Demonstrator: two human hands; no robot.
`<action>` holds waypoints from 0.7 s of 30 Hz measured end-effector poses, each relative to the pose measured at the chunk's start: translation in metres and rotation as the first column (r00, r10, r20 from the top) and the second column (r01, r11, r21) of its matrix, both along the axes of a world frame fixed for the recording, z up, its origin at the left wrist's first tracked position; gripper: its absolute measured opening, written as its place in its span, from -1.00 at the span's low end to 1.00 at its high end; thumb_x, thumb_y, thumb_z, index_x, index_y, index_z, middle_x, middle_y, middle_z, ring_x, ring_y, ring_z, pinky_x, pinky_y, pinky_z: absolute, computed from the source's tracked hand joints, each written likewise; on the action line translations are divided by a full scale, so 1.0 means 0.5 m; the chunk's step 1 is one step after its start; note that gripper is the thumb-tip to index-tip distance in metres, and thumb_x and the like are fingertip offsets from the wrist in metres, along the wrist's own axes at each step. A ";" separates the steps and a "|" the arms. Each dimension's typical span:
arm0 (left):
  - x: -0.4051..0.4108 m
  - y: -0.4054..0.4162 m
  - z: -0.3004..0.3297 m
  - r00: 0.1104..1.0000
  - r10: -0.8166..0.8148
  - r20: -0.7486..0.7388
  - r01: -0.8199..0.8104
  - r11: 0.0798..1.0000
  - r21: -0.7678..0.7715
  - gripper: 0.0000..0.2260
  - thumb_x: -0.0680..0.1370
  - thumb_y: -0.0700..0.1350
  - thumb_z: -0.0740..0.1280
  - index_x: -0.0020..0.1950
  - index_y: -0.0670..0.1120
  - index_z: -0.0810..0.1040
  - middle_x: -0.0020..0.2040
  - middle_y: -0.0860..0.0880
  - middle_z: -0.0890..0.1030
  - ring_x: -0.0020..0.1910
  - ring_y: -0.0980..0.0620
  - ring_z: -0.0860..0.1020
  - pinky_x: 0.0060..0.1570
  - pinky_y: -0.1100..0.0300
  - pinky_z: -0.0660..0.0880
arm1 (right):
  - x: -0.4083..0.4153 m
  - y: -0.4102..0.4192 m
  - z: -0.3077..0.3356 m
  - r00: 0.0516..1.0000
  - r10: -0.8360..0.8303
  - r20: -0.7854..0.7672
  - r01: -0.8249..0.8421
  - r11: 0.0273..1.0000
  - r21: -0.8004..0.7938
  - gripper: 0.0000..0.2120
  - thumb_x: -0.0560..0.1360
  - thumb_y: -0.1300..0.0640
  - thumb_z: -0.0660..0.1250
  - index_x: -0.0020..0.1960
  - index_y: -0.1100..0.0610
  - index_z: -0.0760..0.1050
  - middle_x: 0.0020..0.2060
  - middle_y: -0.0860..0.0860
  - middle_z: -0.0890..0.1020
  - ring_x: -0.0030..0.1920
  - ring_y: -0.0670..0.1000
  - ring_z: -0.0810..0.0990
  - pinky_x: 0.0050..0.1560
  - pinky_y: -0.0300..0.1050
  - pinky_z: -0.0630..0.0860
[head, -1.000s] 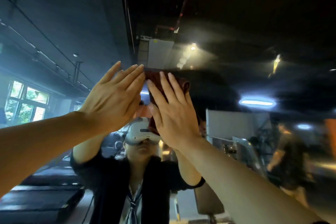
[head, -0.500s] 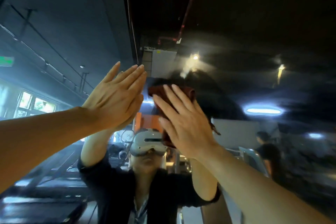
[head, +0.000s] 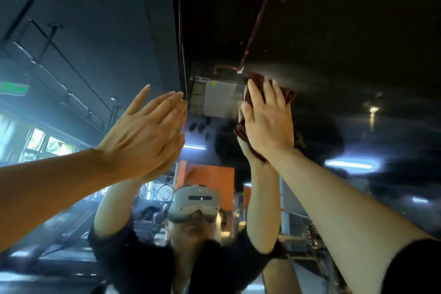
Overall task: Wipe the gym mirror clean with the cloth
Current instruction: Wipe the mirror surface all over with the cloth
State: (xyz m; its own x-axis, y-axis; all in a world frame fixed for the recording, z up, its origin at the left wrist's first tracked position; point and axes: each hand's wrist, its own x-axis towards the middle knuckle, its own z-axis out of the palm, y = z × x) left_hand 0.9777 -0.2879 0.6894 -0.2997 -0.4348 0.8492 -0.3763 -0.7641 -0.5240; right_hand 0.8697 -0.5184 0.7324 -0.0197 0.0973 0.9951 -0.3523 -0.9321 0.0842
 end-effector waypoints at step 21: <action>0.111 0.304 -0.157 0.977 0.107 -0.185 -0.129 0.985 -0.112 -0.42 0.56 0.05 0.10 0.41 -0.34 0.40 0.38 -0.31 0.48 0.39 -0.25 0.43 0.44 -0.28 0.17 | 0.233 0.449 -0.165 0.956 0.027 -0.292 -0.121 0.943 -0.309 -0.43 0.63 -0.06 -0.14 0.59 0.04 0.22 0.57 0.14 0.24 0.60 0.16 0.10 0.50 0.24 0.19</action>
